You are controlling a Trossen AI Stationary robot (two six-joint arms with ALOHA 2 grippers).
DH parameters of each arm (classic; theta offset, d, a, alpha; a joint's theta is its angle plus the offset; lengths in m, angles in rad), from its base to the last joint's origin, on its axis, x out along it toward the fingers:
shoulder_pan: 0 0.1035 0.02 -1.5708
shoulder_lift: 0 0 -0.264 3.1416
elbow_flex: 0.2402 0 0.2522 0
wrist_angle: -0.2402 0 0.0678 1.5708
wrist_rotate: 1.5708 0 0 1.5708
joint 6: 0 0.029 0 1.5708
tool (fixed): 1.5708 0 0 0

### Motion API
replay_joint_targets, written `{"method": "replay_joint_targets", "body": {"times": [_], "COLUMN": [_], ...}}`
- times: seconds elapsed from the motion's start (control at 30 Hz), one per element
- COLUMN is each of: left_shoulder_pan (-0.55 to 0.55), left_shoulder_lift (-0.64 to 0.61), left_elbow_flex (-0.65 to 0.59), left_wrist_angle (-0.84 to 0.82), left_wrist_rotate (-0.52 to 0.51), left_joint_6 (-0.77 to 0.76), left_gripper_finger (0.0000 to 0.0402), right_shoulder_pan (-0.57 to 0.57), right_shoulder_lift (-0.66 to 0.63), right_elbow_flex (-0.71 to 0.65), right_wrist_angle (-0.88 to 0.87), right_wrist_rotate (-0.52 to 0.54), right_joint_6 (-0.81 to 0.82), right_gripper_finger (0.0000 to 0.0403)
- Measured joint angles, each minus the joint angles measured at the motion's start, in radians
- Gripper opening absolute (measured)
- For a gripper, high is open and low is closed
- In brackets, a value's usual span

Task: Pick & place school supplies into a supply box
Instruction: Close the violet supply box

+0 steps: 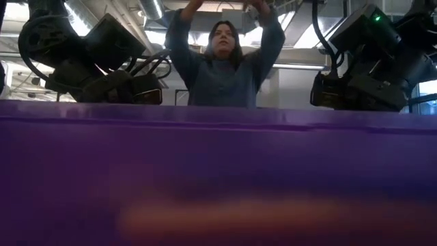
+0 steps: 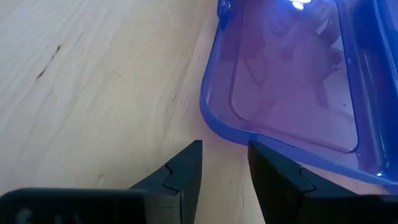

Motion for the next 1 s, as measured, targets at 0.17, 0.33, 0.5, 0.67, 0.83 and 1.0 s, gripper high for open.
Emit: {"method": "replay_joint_targets", "body": {"times": [0.17,0.33,0.5,0.67,0.83,1.0], "left_shoulder_pan": [0.000,0.002,0.002,0.010,0.011,0.012], "left_shoulder_lift": [-0.001,-0.019,-0.038,-0.039,-0.039,-0.040], "left_elbow_flex": [0.000,0.000,-0.001,-0.001,-0.001,-0.001], "left_wrist_angle": [-0.002,-0.009,-0.021,-0.020,-0.018,-0.019], "left_wrist_rotate": [0.010,0.015,0.017,0.016,0.016,0.013], "left_joint_6": [0.003,0.019,0.033,0.039,0.041,0.041], "left_gripper_finger": [0.0127,0.0127,0.0127,0.0127,0.0127,0.0127], "right_shoulder_pan": [0.000,0.000,0.000,0.000,0.000,0.000], "right_shoulder_lift": [0.000,0.000,0.000,0.000,0.000,0.000], "right_elbow_flex": [0.000,0.000,0.001,0.001,0.002,0.002], "right_wrist_angle": [0.003,0.007,0.014,0.015,0.013,0.012], "right_wrist_rotate": [0.000,0.001,0.002,0.001,0.000,0.000], "right_joint_6": [0.007,0.009,0.011,0.011,0.011,0.011], "right_gripper_finger": [0.0087,0.0087,0.0087,0.0087,0.0087,0.0087]}}
